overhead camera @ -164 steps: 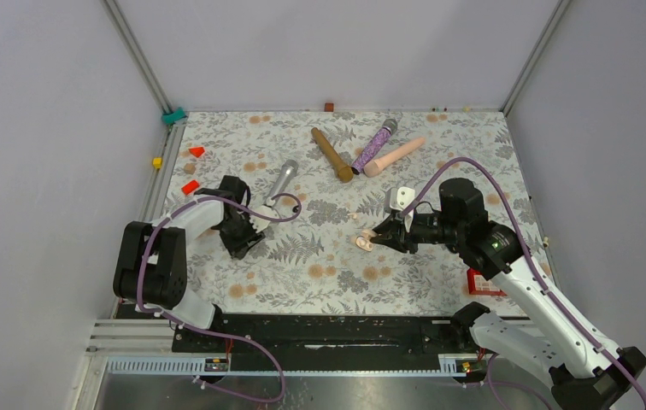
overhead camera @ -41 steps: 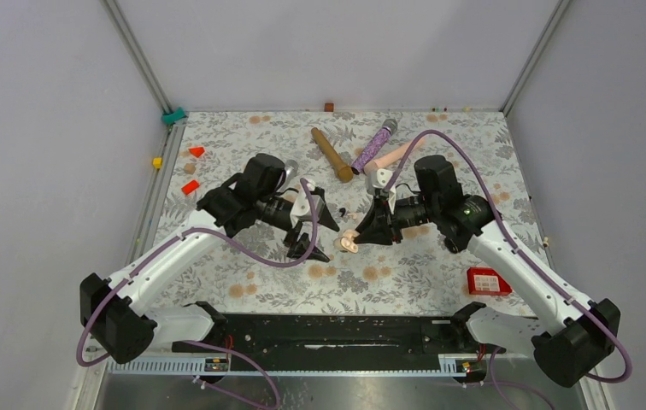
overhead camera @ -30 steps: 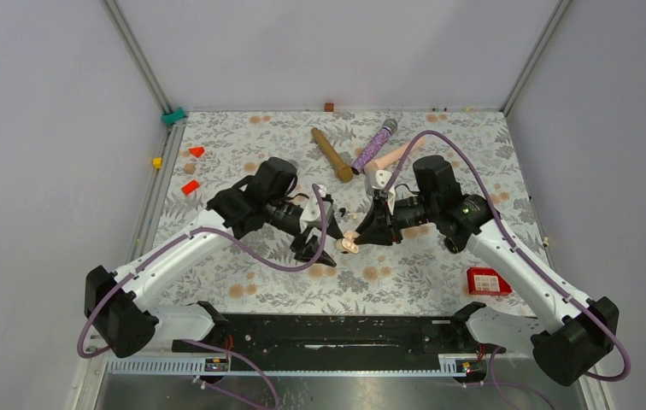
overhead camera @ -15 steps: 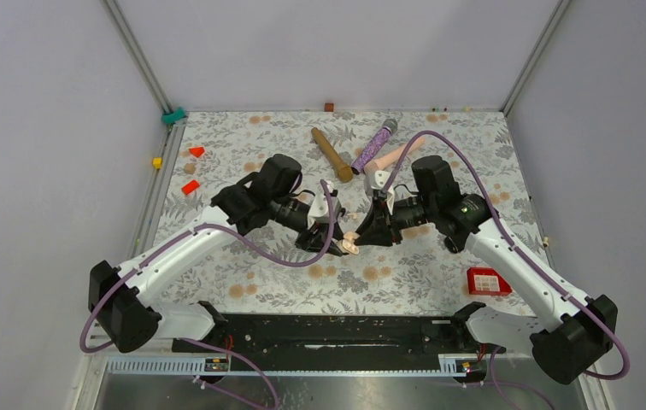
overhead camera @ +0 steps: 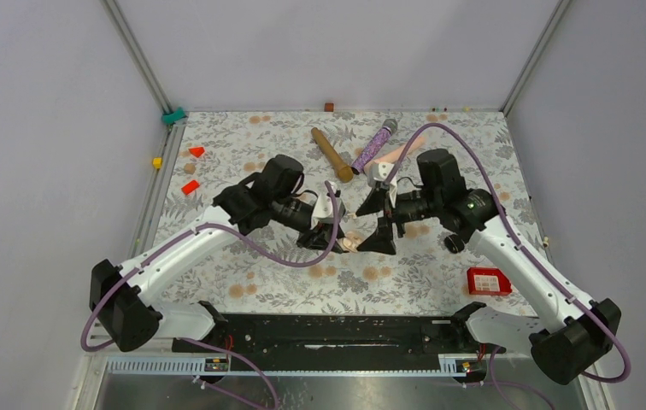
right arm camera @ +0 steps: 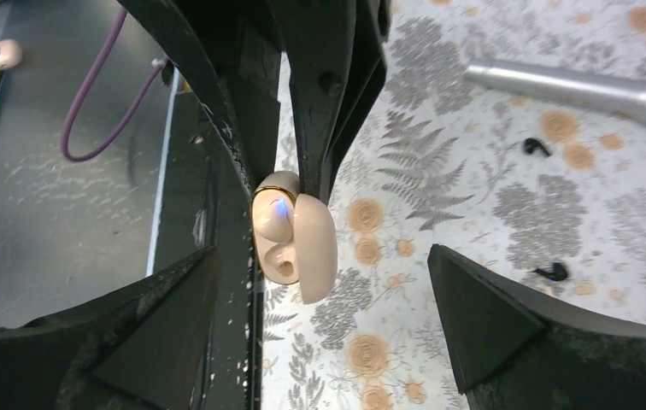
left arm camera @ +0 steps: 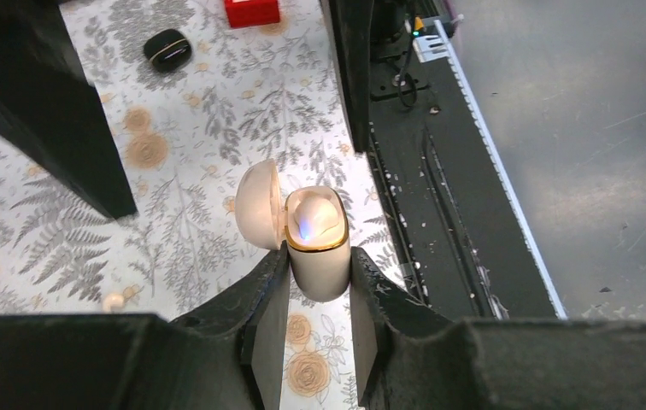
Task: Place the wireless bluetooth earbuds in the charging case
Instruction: Adjust the charging case, then pick up the earbud from the center of the board.
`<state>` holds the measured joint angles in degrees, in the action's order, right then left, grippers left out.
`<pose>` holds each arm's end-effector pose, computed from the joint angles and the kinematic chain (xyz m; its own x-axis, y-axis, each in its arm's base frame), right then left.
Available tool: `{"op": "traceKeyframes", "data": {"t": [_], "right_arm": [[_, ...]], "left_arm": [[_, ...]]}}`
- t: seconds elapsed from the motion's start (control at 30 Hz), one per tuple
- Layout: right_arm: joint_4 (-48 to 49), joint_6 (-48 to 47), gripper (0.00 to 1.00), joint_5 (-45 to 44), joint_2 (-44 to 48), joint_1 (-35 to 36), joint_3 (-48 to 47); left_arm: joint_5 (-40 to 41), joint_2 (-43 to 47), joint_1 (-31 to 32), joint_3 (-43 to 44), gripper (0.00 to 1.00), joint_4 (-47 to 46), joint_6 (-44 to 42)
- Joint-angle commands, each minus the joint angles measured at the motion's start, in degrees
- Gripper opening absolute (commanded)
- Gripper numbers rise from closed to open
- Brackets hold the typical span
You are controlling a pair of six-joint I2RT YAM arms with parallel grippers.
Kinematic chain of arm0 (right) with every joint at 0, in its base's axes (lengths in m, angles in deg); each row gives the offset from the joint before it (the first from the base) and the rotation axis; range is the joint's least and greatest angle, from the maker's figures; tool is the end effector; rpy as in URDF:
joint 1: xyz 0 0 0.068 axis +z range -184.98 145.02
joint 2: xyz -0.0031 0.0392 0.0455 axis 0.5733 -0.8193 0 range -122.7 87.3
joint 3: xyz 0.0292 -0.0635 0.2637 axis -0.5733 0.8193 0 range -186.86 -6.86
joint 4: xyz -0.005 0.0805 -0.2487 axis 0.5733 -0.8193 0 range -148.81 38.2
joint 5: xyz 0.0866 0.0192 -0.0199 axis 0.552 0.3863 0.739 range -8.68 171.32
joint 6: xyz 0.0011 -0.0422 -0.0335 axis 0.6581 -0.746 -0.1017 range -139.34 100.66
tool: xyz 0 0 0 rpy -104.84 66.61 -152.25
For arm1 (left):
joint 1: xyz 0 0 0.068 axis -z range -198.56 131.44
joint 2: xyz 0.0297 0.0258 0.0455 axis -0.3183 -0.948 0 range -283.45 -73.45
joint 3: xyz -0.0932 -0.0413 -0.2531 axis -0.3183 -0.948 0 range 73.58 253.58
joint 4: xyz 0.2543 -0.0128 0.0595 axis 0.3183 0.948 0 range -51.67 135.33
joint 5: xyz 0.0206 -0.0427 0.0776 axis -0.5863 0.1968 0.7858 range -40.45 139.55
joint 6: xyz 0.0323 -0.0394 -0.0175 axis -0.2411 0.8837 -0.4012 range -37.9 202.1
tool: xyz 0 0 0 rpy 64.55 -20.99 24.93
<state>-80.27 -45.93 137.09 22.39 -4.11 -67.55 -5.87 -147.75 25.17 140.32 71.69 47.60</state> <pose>0.1873 0.1463 0.3436 -0.0179 -0.3041 -0.9525 -0.9997 -0.0116 0.0225 0.1752 -0.2082 0.3333 0.0868 0.3618 -0.9282 0.9619 -0.2729 -0.0164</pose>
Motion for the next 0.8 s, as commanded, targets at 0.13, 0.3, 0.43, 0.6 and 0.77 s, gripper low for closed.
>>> {"op": "traceKeyframes", "data": {"t": [0.13, 0.3, 0.43, 0.6, 0.77], "right_arm": [[0.1, 8.3, 1.00, -12.7, -2.7, -5.0, -11.0], [0.0, 8.3, 0.99, -26.2, -10.2, -5.4, -15.3], [-2.4, 12.0, 0.92, -33.2, -20.3, -5.4, -20.7], [-9.7, 21.6, 0.83, -36.3, -35.3, -5.6, -28.7], [-9.3, 29.3, 0.78, -32.7, -43.4, -6.8, -28.1]], "left_arm": [[-1.9, 6.6, -11.6, -0.8, 0.00, -3.7, -1.4], [-8.5, 9.4, -23.1, -3.7, 0.00, -9.9, 1.9], [-10.5, 10.3, -26.1, -8.5, 0.00, -19.5, 9.3], [-10.3, 13.3, -26.2, -17.5, 0.00, -36.6, 19.8], [-11.2, 14.4, -26.1, -17.7, 0.00, -35.8, 20.6]]}}
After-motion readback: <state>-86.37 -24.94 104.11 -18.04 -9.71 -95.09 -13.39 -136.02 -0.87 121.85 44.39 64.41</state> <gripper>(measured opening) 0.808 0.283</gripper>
